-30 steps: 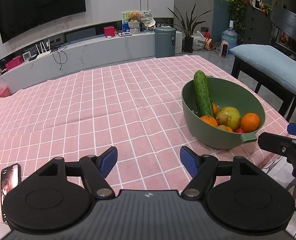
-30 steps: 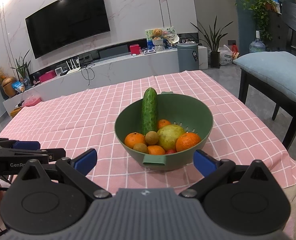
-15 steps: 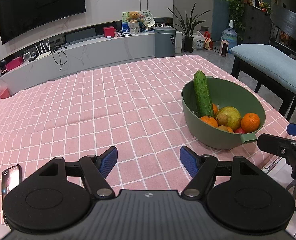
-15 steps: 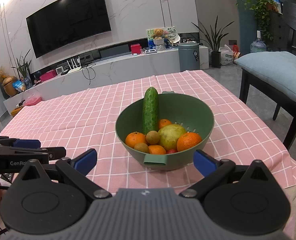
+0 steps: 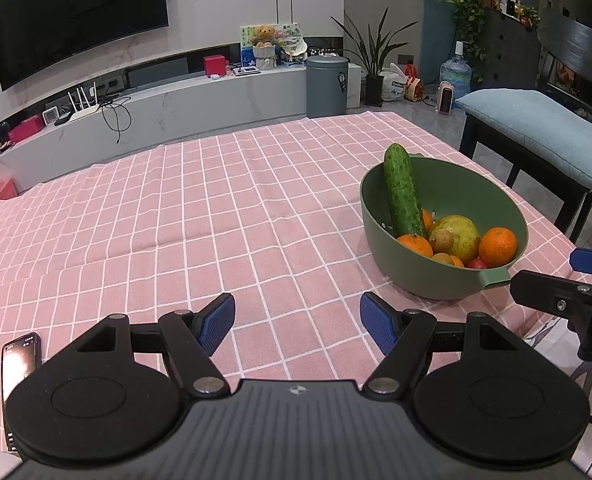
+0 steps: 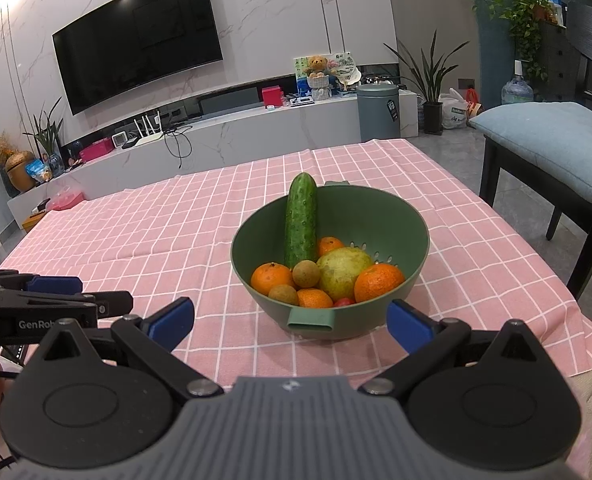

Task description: Organize fruits

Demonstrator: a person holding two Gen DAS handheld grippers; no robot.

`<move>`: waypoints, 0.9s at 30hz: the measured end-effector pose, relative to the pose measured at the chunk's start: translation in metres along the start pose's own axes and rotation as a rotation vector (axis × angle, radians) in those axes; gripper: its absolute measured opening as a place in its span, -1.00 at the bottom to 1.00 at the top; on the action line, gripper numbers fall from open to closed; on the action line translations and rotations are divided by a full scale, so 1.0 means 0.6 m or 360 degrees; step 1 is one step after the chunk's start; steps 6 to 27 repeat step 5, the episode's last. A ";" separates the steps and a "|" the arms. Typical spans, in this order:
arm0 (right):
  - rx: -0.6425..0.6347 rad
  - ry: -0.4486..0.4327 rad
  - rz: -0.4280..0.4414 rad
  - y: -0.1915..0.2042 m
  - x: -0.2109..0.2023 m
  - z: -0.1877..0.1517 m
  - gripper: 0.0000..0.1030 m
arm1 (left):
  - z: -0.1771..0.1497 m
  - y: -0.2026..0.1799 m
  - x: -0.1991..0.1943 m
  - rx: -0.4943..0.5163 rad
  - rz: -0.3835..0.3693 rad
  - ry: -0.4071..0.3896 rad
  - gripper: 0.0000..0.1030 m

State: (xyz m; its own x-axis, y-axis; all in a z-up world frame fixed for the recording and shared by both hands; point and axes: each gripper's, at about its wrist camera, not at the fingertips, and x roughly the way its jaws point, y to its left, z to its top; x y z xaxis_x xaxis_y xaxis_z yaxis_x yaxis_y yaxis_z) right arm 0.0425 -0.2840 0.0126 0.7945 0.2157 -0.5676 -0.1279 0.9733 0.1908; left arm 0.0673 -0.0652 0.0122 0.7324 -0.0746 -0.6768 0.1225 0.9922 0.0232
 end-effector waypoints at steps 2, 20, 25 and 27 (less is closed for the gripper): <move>-0.0001 -0.0001 0.0000 0.000 0.000 0.000 0.91 | 0.000 0.000 -0.001 0.0007 0.0001 -0.0002 0.63; -0.0001 0.0000 0.0000 0.000 0.000 0.000 0.91 | 0.000 0.000 -0.001 0.0008 0.0000 -0.0001 0.63; -0.0001 0.0000 0.0000 0.000 0.000 0.000 0.91 | 0.000 0.000 -0.001 0.0008 0.0000 -0.0001 0.63; -0.0001 0.0000 0.0000 0.000 0.000 0.000 0.91 | 0.000 0.000 -0.001 0.0008 0.0000 -0.0001 0.63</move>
